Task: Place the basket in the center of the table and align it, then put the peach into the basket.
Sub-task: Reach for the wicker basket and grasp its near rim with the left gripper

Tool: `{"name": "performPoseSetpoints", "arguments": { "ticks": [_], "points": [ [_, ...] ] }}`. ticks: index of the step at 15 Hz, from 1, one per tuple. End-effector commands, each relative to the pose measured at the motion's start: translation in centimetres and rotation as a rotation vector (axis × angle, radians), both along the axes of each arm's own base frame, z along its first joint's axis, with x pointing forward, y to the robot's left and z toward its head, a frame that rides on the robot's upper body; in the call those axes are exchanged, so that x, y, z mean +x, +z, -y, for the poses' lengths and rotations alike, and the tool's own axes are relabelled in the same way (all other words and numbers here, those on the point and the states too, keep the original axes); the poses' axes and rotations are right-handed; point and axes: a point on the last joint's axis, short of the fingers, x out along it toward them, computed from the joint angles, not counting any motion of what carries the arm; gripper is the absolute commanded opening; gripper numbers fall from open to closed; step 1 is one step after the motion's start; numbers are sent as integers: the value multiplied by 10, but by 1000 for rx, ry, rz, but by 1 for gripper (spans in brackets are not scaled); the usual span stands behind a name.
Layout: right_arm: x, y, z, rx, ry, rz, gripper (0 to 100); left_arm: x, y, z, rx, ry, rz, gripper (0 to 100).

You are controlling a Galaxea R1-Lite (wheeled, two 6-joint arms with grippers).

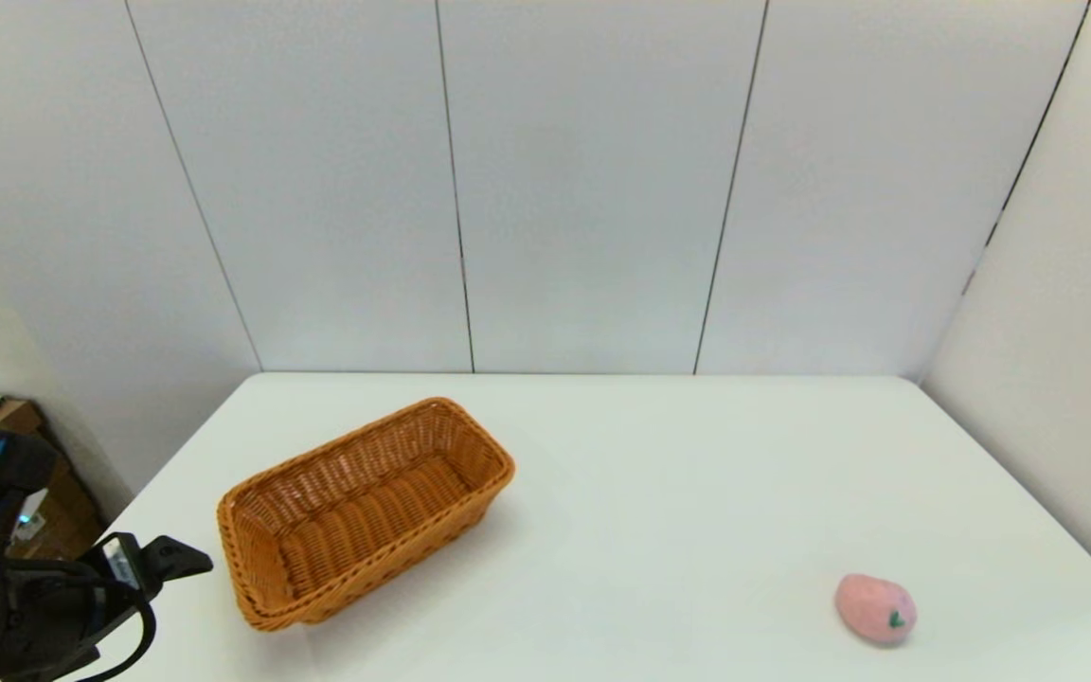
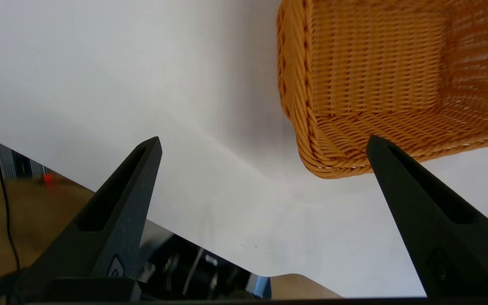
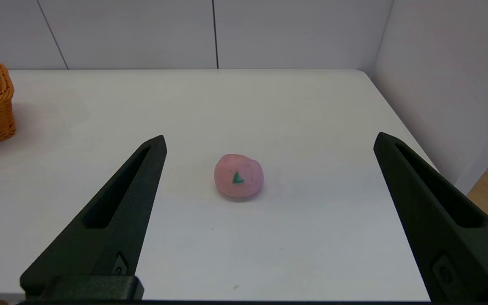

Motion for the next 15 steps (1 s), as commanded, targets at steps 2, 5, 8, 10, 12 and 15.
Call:
{"name": "performPoseSetpoints", "arguments": {
  "ticks": [2, 5, 8, 10, 12, 15],
  "points": [
    [0, 0, 0, 2, 0, 0, 100, 46, -31, 5, -80, -16, -183, 100],
    [0, 0, 0, 3, 0, 0, 100, 68, -43, 6, -116, -24, -204, 100],
    [0, 0, 0, 6, 0, 0, 100, 88, -64, 6, -110, -20, -190, 100],
    [0, 0, 0, 6, 0, 0, 100, 99, -79, 6, -115, -13, -201, 100],
    [0, 0, 0, 6, 0, 0, 100, 107, -91, 5, -87, 3, -206, 100],
    [0, 0, 0, 6, 0, -1, 100, 115, -104, 5, -64, 16, -198, 100]
  ]
}}
